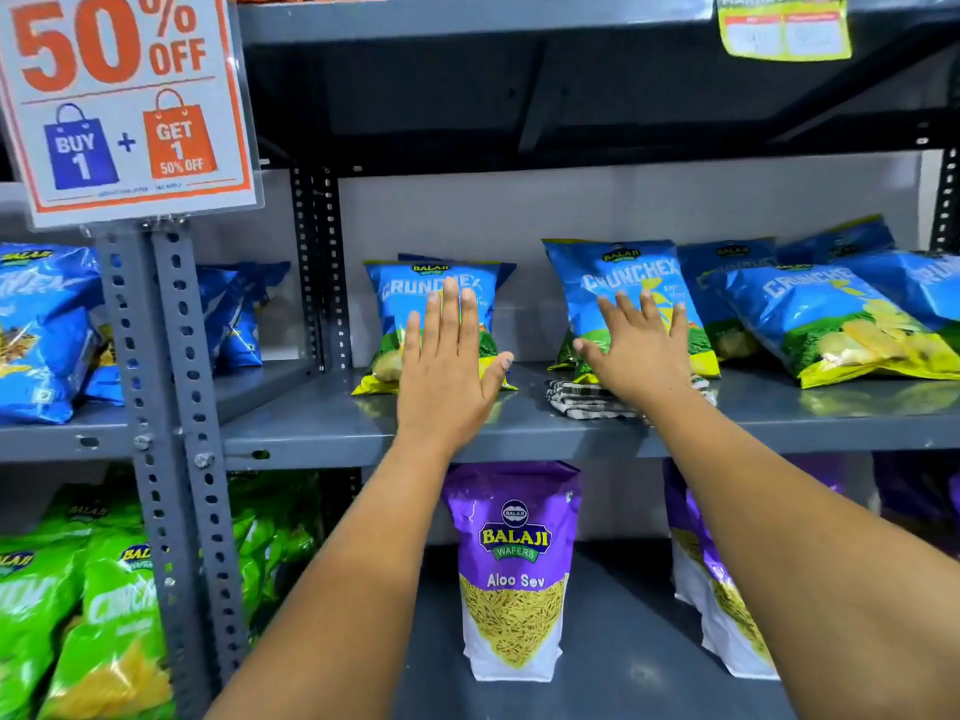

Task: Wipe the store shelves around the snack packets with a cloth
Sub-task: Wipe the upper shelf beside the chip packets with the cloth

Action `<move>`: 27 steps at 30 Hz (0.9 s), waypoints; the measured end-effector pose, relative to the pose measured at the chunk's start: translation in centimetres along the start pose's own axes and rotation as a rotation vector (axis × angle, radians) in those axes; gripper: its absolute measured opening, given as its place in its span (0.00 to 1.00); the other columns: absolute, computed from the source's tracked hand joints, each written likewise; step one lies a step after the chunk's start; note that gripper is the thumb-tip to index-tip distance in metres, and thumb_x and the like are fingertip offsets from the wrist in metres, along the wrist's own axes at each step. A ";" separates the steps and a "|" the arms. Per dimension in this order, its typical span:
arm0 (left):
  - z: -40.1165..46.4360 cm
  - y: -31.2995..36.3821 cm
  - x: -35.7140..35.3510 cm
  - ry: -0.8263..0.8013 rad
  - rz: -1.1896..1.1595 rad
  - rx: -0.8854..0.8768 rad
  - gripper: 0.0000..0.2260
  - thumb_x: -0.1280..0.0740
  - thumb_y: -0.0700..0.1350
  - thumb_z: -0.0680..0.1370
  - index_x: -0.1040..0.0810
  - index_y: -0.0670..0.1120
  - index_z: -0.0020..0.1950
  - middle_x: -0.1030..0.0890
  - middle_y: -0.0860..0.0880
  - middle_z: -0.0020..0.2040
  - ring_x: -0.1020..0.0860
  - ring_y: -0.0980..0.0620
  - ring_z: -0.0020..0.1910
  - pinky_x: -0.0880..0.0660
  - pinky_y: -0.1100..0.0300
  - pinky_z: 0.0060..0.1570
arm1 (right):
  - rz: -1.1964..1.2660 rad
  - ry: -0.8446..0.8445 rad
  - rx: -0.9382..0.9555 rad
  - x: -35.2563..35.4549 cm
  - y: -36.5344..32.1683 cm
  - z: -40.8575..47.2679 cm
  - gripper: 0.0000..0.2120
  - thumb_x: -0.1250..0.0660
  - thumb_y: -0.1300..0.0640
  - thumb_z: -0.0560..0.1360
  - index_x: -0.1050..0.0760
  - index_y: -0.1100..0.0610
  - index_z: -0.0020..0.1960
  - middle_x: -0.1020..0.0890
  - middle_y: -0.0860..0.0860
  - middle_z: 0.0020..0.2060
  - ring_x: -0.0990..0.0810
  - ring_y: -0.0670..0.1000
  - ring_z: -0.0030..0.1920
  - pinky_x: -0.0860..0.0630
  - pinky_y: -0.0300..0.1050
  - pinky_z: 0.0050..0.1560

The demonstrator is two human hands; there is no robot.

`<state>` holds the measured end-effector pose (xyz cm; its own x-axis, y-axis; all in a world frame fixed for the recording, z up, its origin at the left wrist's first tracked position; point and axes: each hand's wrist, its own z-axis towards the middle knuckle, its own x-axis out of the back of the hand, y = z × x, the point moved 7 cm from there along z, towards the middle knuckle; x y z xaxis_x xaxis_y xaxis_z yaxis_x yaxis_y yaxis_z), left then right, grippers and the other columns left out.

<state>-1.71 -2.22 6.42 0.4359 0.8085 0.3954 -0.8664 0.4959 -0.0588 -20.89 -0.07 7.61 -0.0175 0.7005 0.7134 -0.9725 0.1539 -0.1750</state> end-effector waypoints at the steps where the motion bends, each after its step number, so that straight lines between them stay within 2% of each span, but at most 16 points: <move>1: -0.8 0.1 -0.5 -0.016 -0.016 0.013 0.33 0.53 0.59 0.76 0.46 0.38 0.73 0.41 0.38 0.74 0.43 0.40 0.73 0.51 0.47 0.70 | -0.020 -0.075 -0.027 -0.8 0.4 -0.4 0.28 0.45 0.42 0.76 0.41 0.55 0.70 0.39 0.56 0.74 0.46 0.57 0.75 0.54 0.62 0.73; 4: -3.7 0.4 -2.2 -0.034 -0.006 0.019 0.32 0.58 0.60 0.78 0.47 0.38 0.72 0.39 0.38 0.73 0.45 0.43 0.72 0.53 0.48 0.70 | 0.052 -0.272 -0.133 -3.3 1.5 -1.8 0.25 0.48 0.41 0.76 0.32 0.59 0.62 0.27 0.63 0.64 0.31 0.62 0.66 0.37 0.58 0.66; 7: -5.0 0.1 -3.1 -0.014 0.011 0.045 0.31 0.59 0.59 0.78 0.45 0.38 0.72 0.39 0.38 0.73 0.47 0.44 0.72 0.52 0.47 0.69 | -0.023 -0.279 -0.107 -3.0 0.2 -2.0 0.28 0.50 0.39 0.76 0.29 0.62 0.58 0.24 0.64 0.61 0.27 0.63 0.61 0.30 0.54 0.59; 9: -4.9 0.0 -3.2 -0.003 0.022 0.038 0.31 0.55 0.59 0.78 0.44 0.37 0.72 0.38 0.38 0.73 0.47 0.45 0.71 0.51 0.46 0.69 | -0.091 -0.346 -0.059 -2.5 -1.1 -1.1 0.31 0.49 0.37 0.76 0.29 0.63 0.60 0.26 0.63 0.63 0.28 0.62 0.63 0.30 0.53 0.61; 12: -4.9 0.1 -3.2 -0.009 0.016 0.038 0.31 0.56 0.59 0.78 0.43 0.38 0.72 0.38 0.39 0.73 0.44 0.44 0.72 0.51 0.47 0.69 | -0.069 -0.502 -0.036 -2.3 -2.1 -0.1 0.32 0.47 0.35 0.74 0.32 0.60 0.65 0.28 0.60 0.67 0.30 0.60 0.66 0.33 0.52 0.64; 15: -5.0 0.2 -3.1 -0.001 0.003 0.036 0.30 0.51 0.57 0.77 0.42 0.38 0.72 0.37 0.39 0.72 0.39 0.42 0.71 0.51 0.47 0.69 | 0.046 -0.552 0.046 -2.6 -2.4 -0.1 0.31 0.45 0.34 0.72 0.33 0.54 0.67 0.33 0.56 0.71 0.35 0.58 0.70 0.38 0.51 0.69; 17: -4.9 0.3 -2.9 0.011 0.014 0.028 0.30 0.49 0.56 0.76 0.41 0.37 0.71 0.35 0.39 0.72 0.37 0.41 0.70 0.50 0.46 0.68 | 0.182 -0.697 0.067 -3.9 -2.6 -1.4 0.30 0.44 0.36 0.73 0.37 0.50 0.70 0.37 0.51 0.73 0.39 0.54 0.72 0.43 0.49 0.71; 19: -4.8 0.3 -2.8 0.010 0.013 0.029 0.30 0.49 0.56 0.76 0.41 0.37 0.71 0.35 0.38 0.71 0.36 0.40 0.70 0.50 0.47 0.68 | 0.209 -0.783 0.065 -4.9 -2.6 -2.4 0.30 0.41 0.36 0.71 0.38 0.48 0.70 0.35 0.50 0.72 0.36 0.53 0.70 0.41 0.47 0.69; 23: -5.7 0.2 -2.8 -0.024 -0.035 0.029 0.29 0.49 0.55 0.77 0.42 0.38 0.71 0.36 0.39 0.72 0.37 0.41 0.71 0.50 0.49 0.68 | 0.180 -0.691 0.046 -4.6 -3.1 -2.5 0.26 0.39 0.39 0.72 0.33 0.50 0.66 0.29 0.54 0.68 0.30 0.56 0.66 0.35 0.44 0.59; 27: -11.1 -1.4 -3.0 -0.095 -0.060 0.014 0.28 0.50 0.56 0.78 0.44 0.40 0.72 0.41 0.41 0.73 0.45 0.45 0.72 0.56 0.52 0.71 | -0.072 -0.369 0.076 -2.9 -3.7 -3.3 0.22 0.38 0.42 0.73 0.29 0.53 0.61 0.24 0.62 0.61 0.26 0.63 0.59 0.32 0.49 0.50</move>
<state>0.89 -1.82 -4.92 0.4625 0.7434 0.4832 -0.8431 0.5373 -0.0197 -16.47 -0.41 3.95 -0.0179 0.3899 0.9207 -0.9884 0.1319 -0.0750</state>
